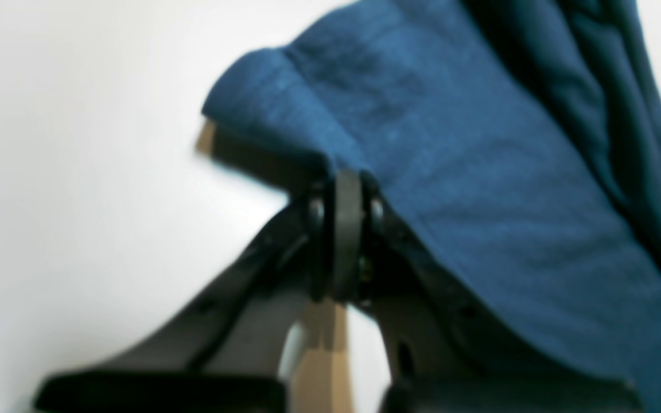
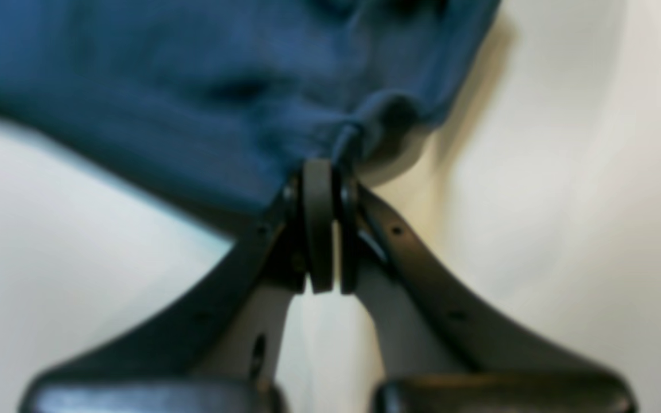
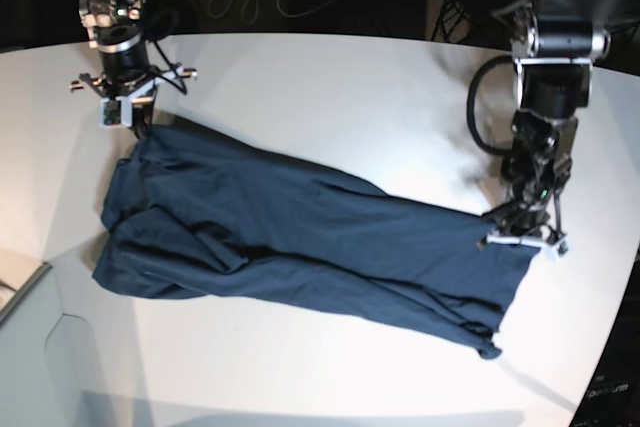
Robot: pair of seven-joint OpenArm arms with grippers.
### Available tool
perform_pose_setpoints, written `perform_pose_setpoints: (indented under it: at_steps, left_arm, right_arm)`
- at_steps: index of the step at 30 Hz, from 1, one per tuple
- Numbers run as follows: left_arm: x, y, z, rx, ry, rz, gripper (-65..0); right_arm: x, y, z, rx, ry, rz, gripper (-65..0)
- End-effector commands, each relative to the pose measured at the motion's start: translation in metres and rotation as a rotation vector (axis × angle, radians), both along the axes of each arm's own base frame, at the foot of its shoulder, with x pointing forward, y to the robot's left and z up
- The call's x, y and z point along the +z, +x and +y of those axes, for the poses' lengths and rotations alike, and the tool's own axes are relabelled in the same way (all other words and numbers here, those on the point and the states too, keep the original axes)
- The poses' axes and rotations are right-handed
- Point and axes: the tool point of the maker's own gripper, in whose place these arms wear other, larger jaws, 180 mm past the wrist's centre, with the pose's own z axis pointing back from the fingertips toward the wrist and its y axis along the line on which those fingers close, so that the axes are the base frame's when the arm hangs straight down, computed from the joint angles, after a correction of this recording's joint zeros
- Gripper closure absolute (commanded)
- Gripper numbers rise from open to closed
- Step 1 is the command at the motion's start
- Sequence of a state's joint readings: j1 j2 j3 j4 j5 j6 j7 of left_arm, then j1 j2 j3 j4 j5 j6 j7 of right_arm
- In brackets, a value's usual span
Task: Layout the t-shirt on the table in an organized manner, then fold the t-shirt properly
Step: 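Grasp the folded shirt ends with both grippers and straighten it, then release the shirt ends and raise both grippers slightly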
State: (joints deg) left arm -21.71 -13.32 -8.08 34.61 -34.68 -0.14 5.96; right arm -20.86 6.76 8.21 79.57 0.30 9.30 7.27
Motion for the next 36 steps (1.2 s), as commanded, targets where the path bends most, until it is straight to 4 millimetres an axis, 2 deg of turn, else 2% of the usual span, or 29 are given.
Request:
perform_pose_setpoints:
  at_steps: [1,5,8,10,12,16,18,24,25,28,31,34,36]
  left_arm:
    - [0.031,0.009,0.019,0.014,0.014,-0.084,0.0]
    - [0.056,-0.029,0.034,0.041,-0.062,-0.130,0.0]
    - [0.073,-0.053,0.052,0.081,-0.072,-0.155,0.0]
    - [0.083,-0.061,0.062,0.095,-0.065,-0.164,0.0]
    - [0.085,-0.065,0.068,0.107,-0.071,-0.160,0.0]
    - [0.086,-0.065,0.070,0.100,-0.079,-0.140,-0.2]
    - [0.091,-0.057,0.068,0.089,-0.093,-0.143,-3.5]
    - [0.107,-0.039,0.065,0.080,-0.105,-0.178,-27.0]
    - [0.110,-0.036,0.065,0.078,-0.107,-0.184,-28.7]
    - [0.118,-0.029,0.065,0.076,-0.109,-0.205,-29.3]
    - [0.124,-0.027,0.065,0.072,-0.102,-0.216,-29.3]
    - [0.126,-0.031,0.075,0.074,-0.084,-0.211,-29.8]
    - [0.116,-0.039,0.077,0.078,-0.083,-0.185,-29.9]
  right_arm:
    - [0.013,0.007,-0.009,-0.011,-0.014,-0.052,0.0]
    - [0.032,0.017,-0.022,-0.038,-0.035,-0.101,0.0]
    - [0.049,0.029,-0.020,-0.032,-0.040,-0.150,0.0]
    - [0.053,0.033,-0.019,-0.027,-0.040,-0.165,0.0]
    - [0.063,0.048,-0.017,-0.024,-0.039,-0.201,0.0]
    - [0.067,0.071,-0.012,-0.015,-0.024,-0.228,0.0]
    - [0.069,0.083,-0.009,-0.010,-0.016,-0.241,0.0]
    - [0.070,0.127,-0.013,-0.033,0.009,-0.262,0.0]
    - [0.070,0.134,-0.014,-0.036,0.013,-0.264,0.0]
    - [0.076,0.155,-0.016,-0.045,0.025,-0.279,0.0]
    - [0.077,0.168,-0.017,-0.052,0.034,-0.271,-0.6]
    - [0.066,0.178,-0.018,-0.064,0.044,-0.174,-11.3]
    - [0.061,0.179,-0.018,-0.068,0.046,-0.125,-19.2]
